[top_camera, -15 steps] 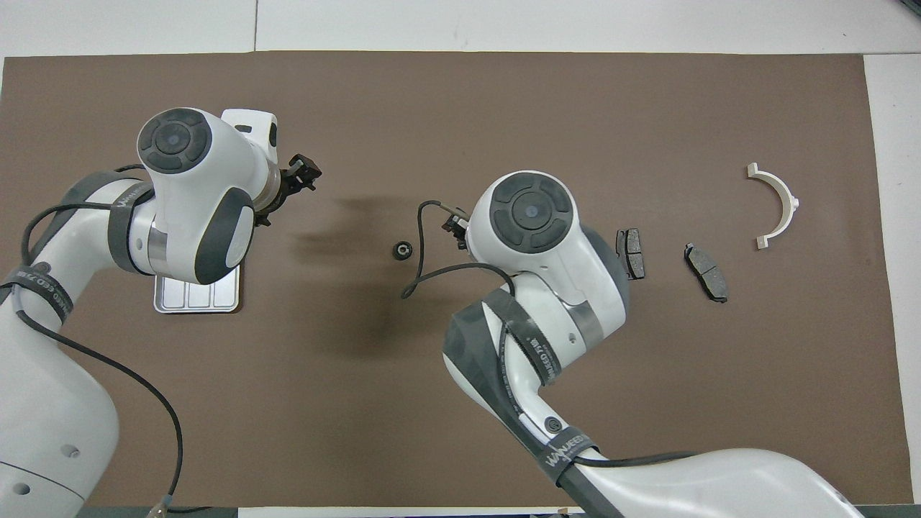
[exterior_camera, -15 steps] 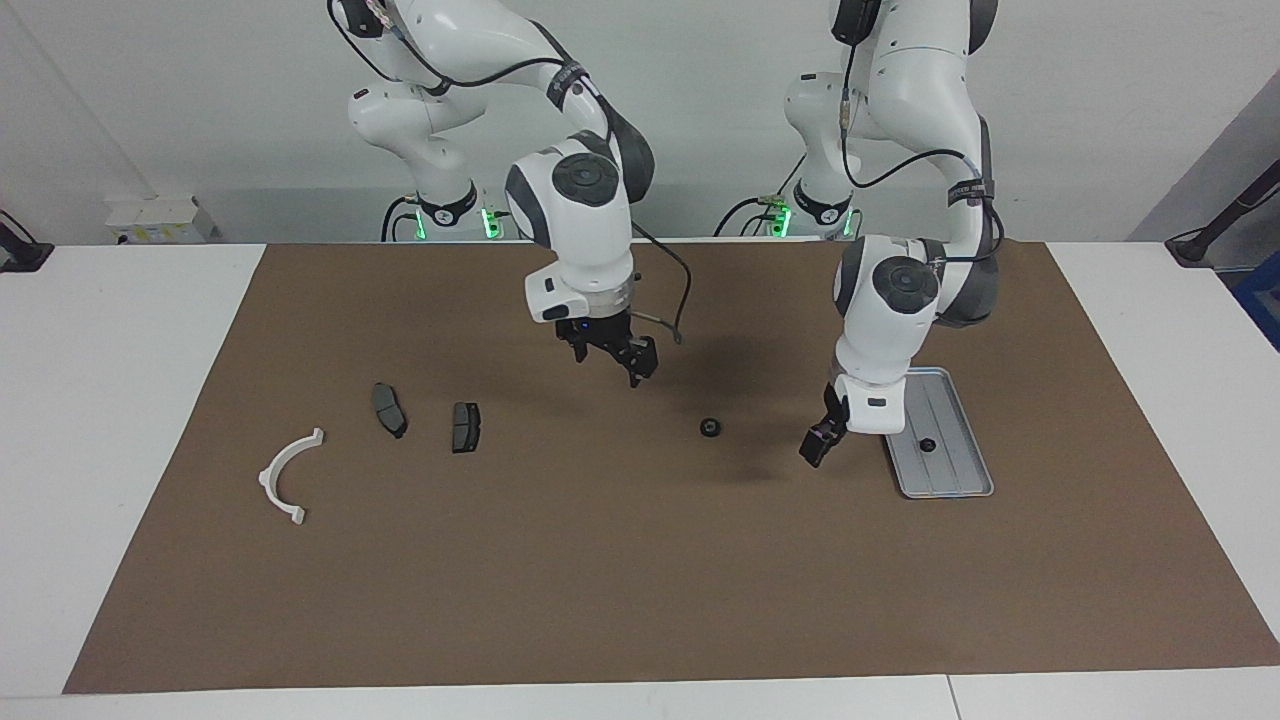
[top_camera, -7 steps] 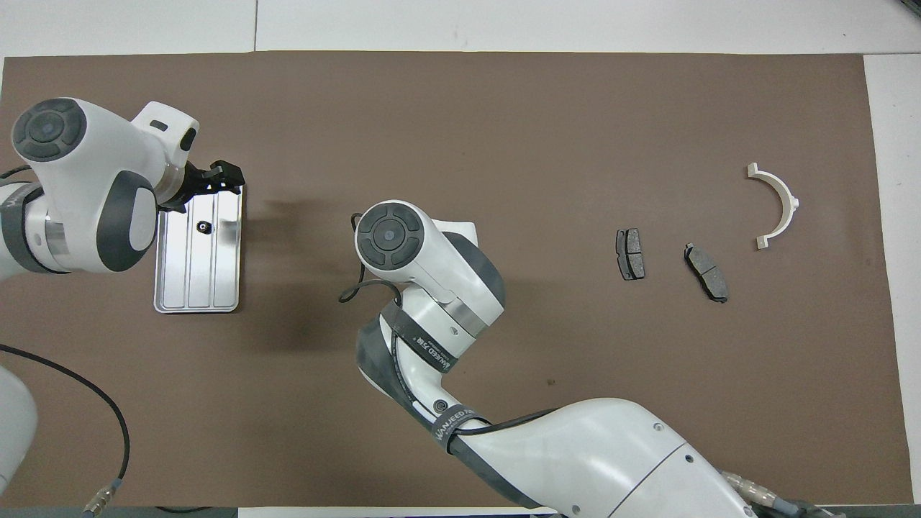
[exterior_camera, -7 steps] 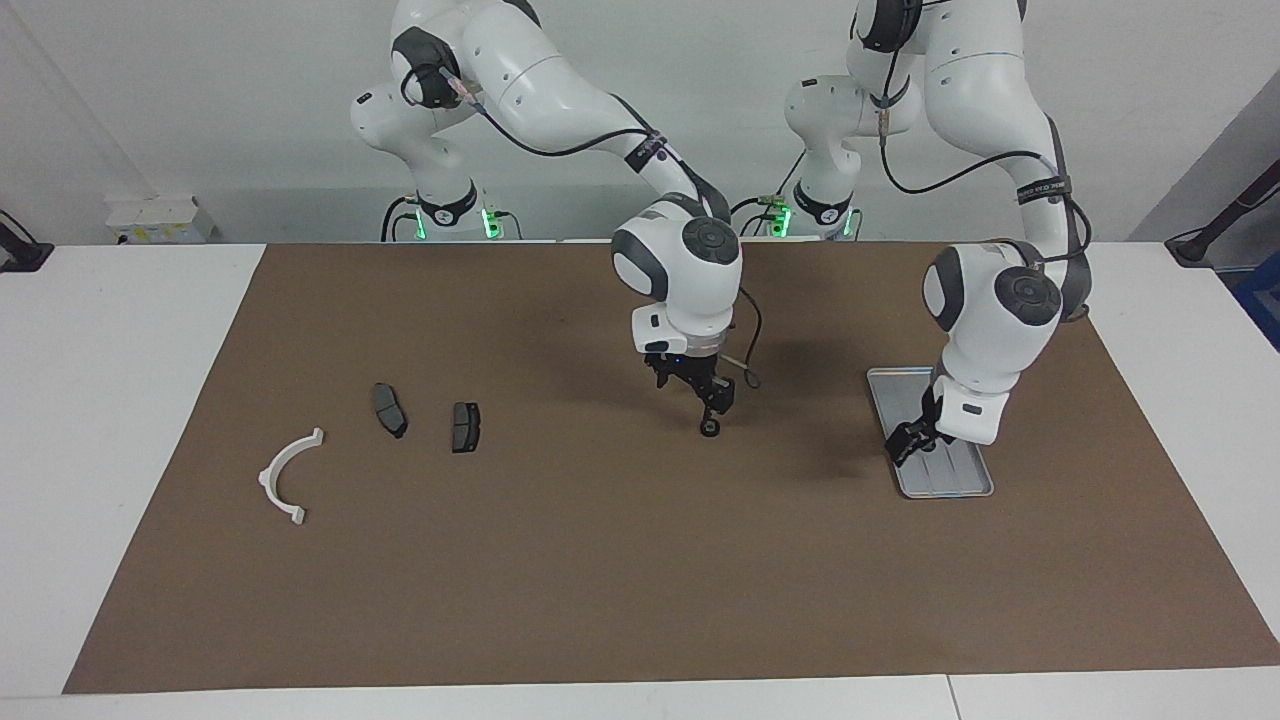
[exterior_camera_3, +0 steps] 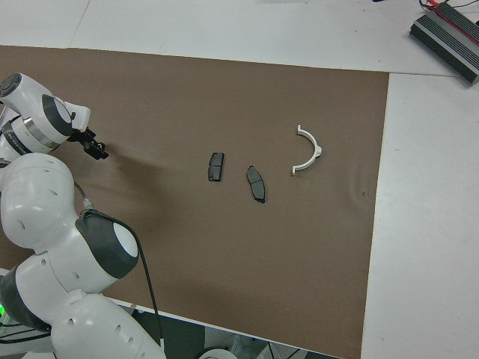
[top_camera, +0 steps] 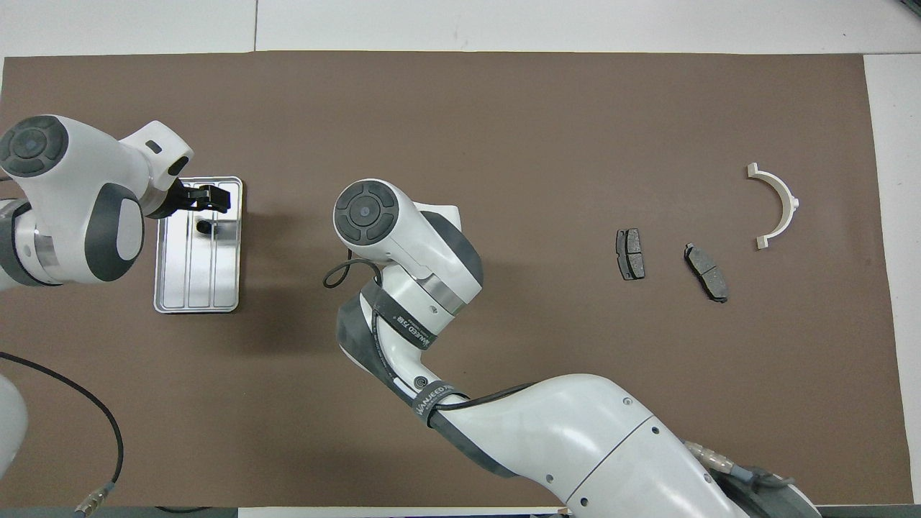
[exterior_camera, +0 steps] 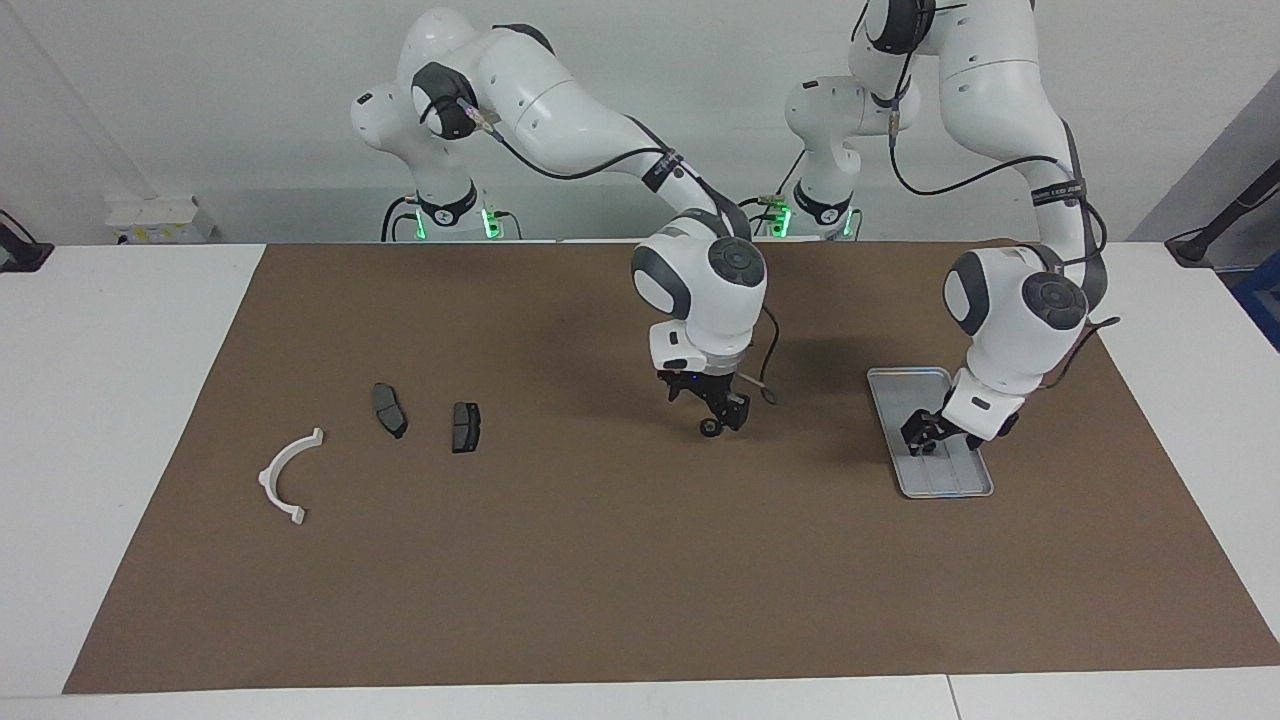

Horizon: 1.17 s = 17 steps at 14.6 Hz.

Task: Place bearing gear from tray to pile

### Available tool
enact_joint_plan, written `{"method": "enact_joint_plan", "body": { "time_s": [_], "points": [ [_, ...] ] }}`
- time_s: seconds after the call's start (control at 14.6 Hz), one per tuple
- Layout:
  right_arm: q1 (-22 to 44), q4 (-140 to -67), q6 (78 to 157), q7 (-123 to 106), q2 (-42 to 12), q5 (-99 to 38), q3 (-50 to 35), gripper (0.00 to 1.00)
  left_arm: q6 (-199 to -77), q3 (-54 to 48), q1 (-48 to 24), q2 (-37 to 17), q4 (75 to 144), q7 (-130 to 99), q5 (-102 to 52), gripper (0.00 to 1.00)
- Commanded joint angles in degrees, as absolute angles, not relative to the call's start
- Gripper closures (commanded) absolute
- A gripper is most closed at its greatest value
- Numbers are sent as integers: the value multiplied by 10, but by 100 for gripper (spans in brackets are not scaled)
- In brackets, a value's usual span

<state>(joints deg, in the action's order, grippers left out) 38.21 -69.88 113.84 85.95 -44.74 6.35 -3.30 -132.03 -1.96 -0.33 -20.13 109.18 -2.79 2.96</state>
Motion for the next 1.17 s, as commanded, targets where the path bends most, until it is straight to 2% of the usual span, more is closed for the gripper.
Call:
{"method": "enact_joint_plan", "body": {
  "time_s": [0.0,0.14,0.48,0.69,0.75,0.89,1.1],
  "points": [
    [403,-622,1122,895,-507,76,-28,0,-1354,-19,-3,-185,1138,-18,38,5],
    [405,-614,1121,903,-515,75,-31,0,-1352,-19,0,-185,1138,-16,38,17],
    [401,-615,1102,902,-514,75,-33,0,-1353,-19,4,-185,1138,-16,37,22],
    [401,-616,1111,903,-514,76,-33,0,-1354,-20,18,-185,1138,-15,37,31],
    [401,-617,1118,906,-514,73,-33,1,-1354,-20,18,-185,1138,-16,37,31],
    [402,-620,1135,909,-515,69,-33,8,-1354,-21,19,-185,1138,-17,35,32],
    [401,-622,1147,909,-514,65,-33,13,-1354,-21,18,-185,1139,-23,34,34]
  ]
}}
